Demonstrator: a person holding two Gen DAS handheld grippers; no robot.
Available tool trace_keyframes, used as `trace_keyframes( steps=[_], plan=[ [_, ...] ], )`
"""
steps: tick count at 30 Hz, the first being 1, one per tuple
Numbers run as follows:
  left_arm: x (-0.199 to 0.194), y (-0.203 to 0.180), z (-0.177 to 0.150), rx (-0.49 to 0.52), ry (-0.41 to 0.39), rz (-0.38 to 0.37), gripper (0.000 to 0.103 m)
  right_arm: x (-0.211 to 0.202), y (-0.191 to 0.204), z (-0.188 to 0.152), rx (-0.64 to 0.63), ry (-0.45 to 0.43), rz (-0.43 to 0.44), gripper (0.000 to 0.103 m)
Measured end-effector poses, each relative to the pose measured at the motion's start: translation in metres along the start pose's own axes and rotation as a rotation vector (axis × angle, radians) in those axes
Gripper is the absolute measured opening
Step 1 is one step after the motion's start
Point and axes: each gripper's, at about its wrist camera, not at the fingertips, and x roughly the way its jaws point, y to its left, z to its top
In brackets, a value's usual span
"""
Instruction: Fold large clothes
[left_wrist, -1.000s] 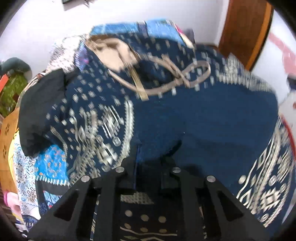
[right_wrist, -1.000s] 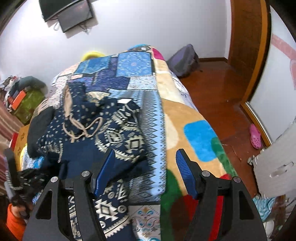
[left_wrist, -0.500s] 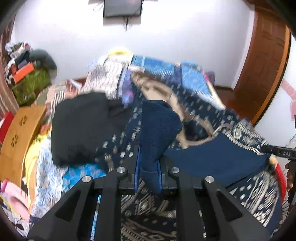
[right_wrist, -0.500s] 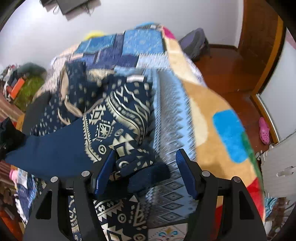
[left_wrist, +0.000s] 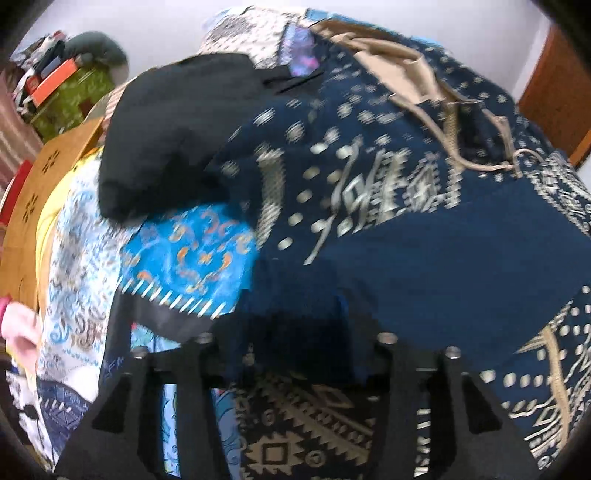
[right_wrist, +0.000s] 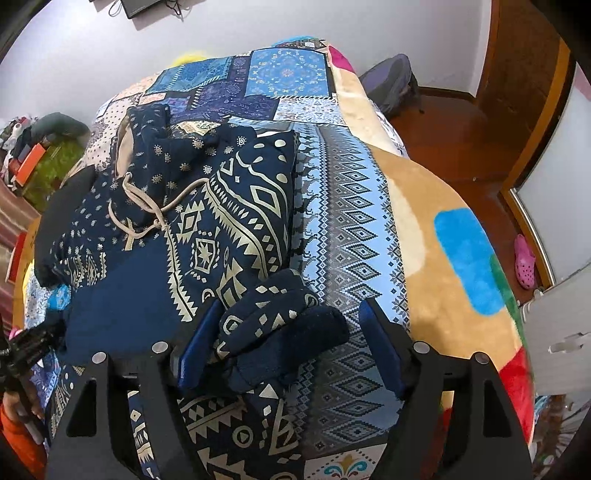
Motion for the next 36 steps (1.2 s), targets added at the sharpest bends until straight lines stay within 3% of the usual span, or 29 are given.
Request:
trace_keyframes(
  steps=[7, 14, 22, 30, 36],
  plan=[
    [-0.008, 0.023, -0.003, -0.027, 0.018, 0.040, 0.053, -0.007, 0.009, 0.009, -0.033, -0.005, -0.020, 0.073],
    [-0.061, 0.025, 0.035, -0.033, -0.133, 0.020, 0.058, -0.037, 0.030, 0.037, -0.086, -0.115, -0.012, 0.073],
    [-0.096, 0.007, 0.105, 0.018, -0.276, -0.015, 0.060, -0.062, 0.067, 0.074, -0.161, -0.250, 0.020, 0.073],
    [-0.083, -0.016, 0.172, 0.047, -0.323, -0.039, 0.064, -0.051, 0.123, 0.114, -0.292, -0.344, 0.037, 0.074],
    [-0.039, -0.030, 0.212, 0.043, -0.259, -0.094, 0.065, -0.008, 0.160, 0.148, -0.350, -0.301, 0.060, 0.075]
  ],
)
